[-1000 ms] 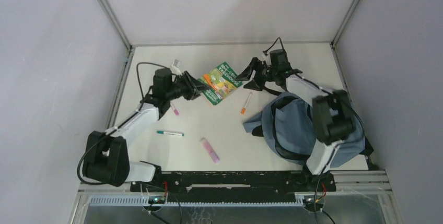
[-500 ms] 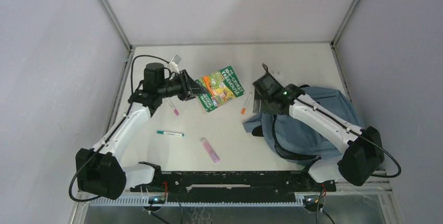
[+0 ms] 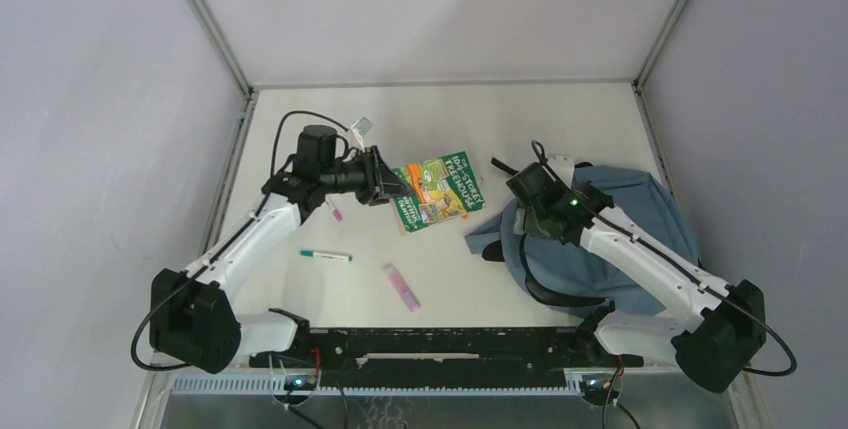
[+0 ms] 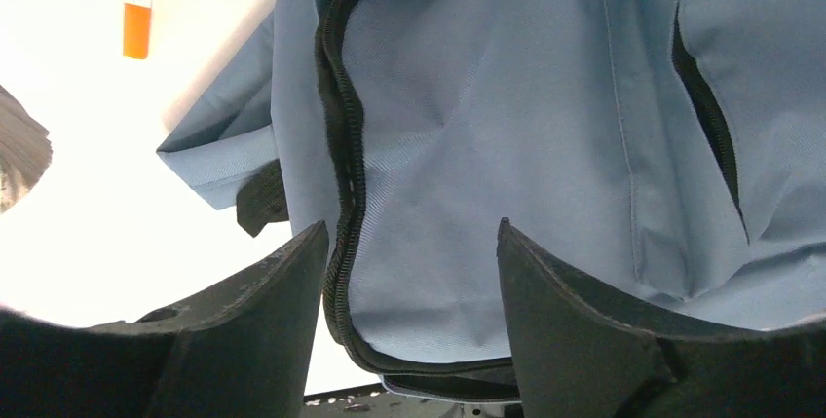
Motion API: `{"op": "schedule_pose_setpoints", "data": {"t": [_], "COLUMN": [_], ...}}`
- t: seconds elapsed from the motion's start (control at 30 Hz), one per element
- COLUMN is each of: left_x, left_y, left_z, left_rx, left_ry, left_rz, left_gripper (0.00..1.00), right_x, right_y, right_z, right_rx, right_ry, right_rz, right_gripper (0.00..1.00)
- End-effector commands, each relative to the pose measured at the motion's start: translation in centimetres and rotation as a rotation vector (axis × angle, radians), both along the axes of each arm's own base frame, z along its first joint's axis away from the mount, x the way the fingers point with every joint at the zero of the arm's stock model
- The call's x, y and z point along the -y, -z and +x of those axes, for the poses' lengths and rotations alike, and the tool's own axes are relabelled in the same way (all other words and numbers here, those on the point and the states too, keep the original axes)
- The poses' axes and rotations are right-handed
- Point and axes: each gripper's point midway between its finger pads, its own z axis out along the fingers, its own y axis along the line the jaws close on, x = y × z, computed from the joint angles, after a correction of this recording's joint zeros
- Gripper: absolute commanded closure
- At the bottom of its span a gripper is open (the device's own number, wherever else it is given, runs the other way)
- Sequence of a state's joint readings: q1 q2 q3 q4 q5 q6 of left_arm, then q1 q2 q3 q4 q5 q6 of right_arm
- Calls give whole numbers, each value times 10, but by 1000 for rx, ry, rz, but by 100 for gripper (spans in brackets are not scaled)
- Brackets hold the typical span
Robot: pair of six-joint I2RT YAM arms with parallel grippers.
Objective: Pack the student bag
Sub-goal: Pick up the book from the center of the board, then place the book in the student bag.
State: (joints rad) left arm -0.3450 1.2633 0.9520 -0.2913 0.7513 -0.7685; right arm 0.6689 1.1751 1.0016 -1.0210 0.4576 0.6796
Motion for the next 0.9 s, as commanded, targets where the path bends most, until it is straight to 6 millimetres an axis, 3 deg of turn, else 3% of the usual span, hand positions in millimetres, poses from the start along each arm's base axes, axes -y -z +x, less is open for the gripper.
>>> {"op": "schedule_pose_setpoints", "data": {"t": [0.0, 0.2, 0.4, 0.47, 0.5, 0.63, 0.77, 0.87], "left_x": [13, 25, 30, 30, 31, 38, 48, 64], "left_y": [-37, -33, -28, -28, -27, -30, -35, -51], "left_z": [0, -3, -7, -9, -10, -25, -34, -46], "left_rx": [69, 38, 23, 19, 15, -28, -60, -52], "left_ry": [47, 72, 98, 105, 112, 207, 269, 358], "left_rz": [-99, -118, -120, -122, -124, -163, -186, -232], "left_gripper": [100, 100, 100, 100, 100, 100, 100, 100], "right_x": [5, 13, -16, -19, -18, -15, 0, -2], "right_y": [-18, -17, -3, 5, 9, -2, -32, -60], "right_z": [2, 0, 14, 19, 21, 19, 14, 7], "right_rx": [69, 82, 63, 46, 37, 74, 159, 198], "right_ry": [40, 69, 1, 3, 11, 27, 25, -33], "right_rz": [24, 28, 121, 112, 99, 119, 186, 359], "right_gripper": [26, 18, 19, 28, 37, 100, 100, 100]}}
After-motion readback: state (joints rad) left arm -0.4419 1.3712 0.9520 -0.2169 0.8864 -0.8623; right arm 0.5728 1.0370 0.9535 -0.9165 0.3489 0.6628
